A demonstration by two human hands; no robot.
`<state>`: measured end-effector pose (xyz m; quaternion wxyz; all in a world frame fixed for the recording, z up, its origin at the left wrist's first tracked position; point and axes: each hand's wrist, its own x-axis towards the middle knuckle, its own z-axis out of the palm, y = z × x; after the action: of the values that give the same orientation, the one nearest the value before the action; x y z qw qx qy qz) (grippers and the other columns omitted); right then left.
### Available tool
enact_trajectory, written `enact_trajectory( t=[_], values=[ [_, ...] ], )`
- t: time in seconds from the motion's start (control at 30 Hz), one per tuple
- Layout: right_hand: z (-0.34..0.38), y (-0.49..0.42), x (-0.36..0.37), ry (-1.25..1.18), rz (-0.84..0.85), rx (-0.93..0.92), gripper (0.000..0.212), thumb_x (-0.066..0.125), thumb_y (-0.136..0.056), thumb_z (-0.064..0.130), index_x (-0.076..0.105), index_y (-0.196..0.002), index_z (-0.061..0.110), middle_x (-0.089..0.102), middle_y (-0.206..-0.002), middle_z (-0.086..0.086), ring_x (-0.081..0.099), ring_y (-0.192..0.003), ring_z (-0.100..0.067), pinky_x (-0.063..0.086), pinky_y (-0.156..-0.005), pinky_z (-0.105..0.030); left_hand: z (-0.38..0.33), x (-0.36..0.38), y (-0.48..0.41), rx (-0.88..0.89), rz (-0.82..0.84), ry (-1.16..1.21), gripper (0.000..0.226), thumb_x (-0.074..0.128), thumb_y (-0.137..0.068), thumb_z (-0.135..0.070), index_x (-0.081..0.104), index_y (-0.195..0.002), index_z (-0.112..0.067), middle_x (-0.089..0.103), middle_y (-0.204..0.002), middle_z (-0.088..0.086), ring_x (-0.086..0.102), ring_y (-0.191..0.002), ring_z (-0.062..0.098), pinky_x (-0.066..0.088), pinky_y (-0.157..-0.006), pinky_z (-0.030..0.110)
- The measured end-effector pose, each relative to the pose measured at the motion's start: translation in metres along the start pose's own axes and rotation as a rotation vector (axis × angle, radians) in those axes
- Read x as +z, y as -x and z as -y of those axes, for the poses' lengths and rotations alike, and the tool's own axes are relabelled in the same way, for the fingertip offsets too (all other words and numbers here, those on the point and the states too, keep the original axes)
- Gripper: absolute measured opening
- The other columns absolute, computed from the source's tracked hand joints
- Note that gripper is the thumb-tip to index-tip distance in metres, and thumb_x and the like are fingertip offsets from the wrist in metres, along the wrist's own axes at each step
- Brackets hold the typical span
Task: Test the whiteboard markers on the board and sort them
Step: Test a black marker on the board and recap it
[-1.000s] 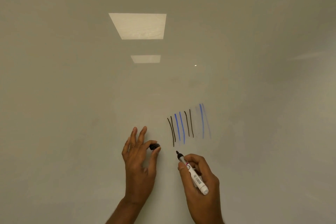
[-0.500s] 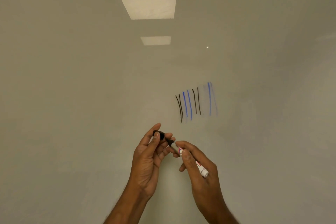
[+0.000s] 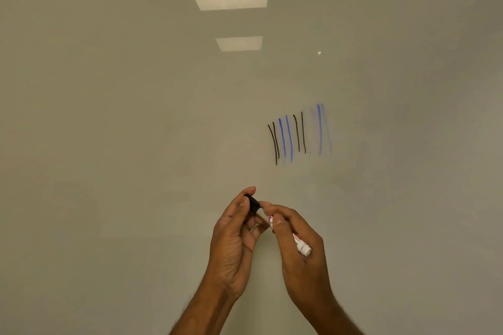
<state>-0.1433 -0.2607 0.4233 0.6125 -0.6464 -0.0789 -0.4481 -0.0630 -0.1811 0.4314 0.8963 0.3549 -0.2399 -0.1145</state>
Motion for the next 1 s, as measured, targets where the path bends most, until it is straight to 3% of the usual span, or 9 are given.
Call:
enact_trajectory(
  t=[0.23, 0.37, 0.5, 0.63, 0.8, 1.0],
  values=[
    [-0.008, 0.007, 0.001, 0.001, 0.038, 0.059, 0.019, 0.053, -0.099, 0.011, 0.071, -0.104, 0.015, 0.074, -0.098, 0.008, 0.069, -0.097, -0.009, 0.052, -0.079, -0.014, 0.004, -0.02, 0.005, -0.057, 0.027, -0.039, 0.029, 0.057, -0.098, -0.013, 0.07, -0.124, -0.009, 0.069, -0.099, 0.01, 0.065, -0.088, 0.021, 0.061, -0.086, 0.039],
    [-0.028, 0.017, -0.005, -0.006, 0.007, 0.157, 0.006, 0.066, -0.092, 0.016, 0.07, -0.092, 0.013, 0.074, -0.083, -0.002, 0.07, -0.077, -0.013, 0.052, -0.066, -0.019, 0.007, -0.043, 0.014, -0.055, 0.021, -0.138, 0.031, 0.05, -0.103, -0.013, 0.063, -0.131, -0.01, 0.071, -0.108, 0.02, 0.069, -0.097, 0.029, 0.058, -0.093, 0.044],
    [-0.061, 0.04, -0.009, 0.112, 0.116, 0.224, 0.007, 0.07, -0.089, 0.02, 0.073, -0.095, 0.022, 0.072, -0.079, -0.002, 0.066, -0.07, -0.018, 0.053, -0.06, -0.026, 0.017, -0.081, 0.023, -0.002, -0.078, -0.362, 0.031, 0.046, -0.106, -0.016, 0.063, -0.131, -0.015, 0.074, -0.112, 0.019, 0.07, -0.111, 0.03, 0.056, -0.097, 0.045],
    [-0.103, 0.071, -0.007, 0.342, 0.242, 0.238, 0.004, 0.068, -0.092, 0.028, 0.07, -0.093, 0.031, 0.065, -0.072, 0.003, 0.051, -0.056, -0.006, 0.042, -0.051, -0.023, 0.036, -0.128, 0.043, -0.034, -0.12, -0.567, 0.03, 0.042, -0.108, -0.017, 0.063, -0.13, -0.018, 0.076, -0.111, 0.011, 0.071, -0.111, 0.026, 0.055, -0.099, 0.047],
    [-0.159, 0.11, 0.005, 0.61, 0.364, 0.226, 0.005, 0.06, -0.095, 0.033, 0.061, -0.091, 0.033, 0.058, -0.071, 0.011, 0.053, -0.065, -0.011, 0.041, -0.057, -0.02, 0.06, -0.186, 0.07, -0.096, -0.177, -0.721, 0.03, 0.042, -0.109, -0.015, 0.063, -0.13, -0.018, 0.077, -0.112, 0.004, 0.07, -0.112, 0.019, 0.056, -0.097, 0.044],
    [-0.218, 0.153, 0.028, 0.71, 0.382, 0.243, 0.011, 0.061, -0.095, 0.026, 0.065, -0.104, 0.03, 0.063, -0.089, 0.018, 0.057, -0.082, -0.007, 0.049, -0.074, -0.024, 0.082, -0.258, 0.098, -0.063, -0.318, -0.934, 0.028, 0.05, -0.106, -0.016, 0.068, -0.125, -0.026, 0.075, -0.115, -0.011, 0.068, -0.114, 0.008, 0.055, -0.1, 0.03]
  ],
)
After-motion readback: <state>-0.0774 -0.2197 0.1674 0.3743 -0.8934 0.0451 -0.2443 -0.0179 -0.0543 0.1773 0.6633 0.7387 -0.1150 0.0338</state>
